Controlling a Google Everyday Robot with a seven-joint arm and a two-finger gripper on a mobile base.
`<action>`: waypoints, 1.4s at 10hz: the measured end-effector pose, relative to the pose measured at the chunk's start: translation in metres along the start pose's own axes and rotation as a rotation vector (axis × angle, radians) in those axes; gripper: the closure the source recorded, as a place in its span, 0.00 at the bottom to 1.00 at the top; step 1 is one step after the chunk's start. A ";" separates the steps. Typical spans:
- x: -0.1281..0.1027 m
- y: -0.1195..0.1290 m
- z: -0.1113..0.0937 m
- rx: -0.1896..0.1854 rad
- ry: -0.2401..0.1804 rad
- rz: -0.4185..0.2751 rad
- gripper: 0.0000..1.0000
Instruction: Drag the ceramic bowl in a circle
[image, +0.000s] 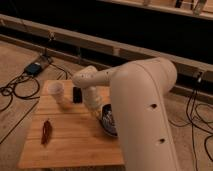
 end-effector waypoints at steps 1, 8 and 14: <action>-0.008 0.010 -0.001 0.007 -0.007 -0.024 1.00; 0.010 0.094 0.004 0.059 0.002 -0.282 0.86; 0.018 0.094 0.005 0.099 0.012 -0.330 0.78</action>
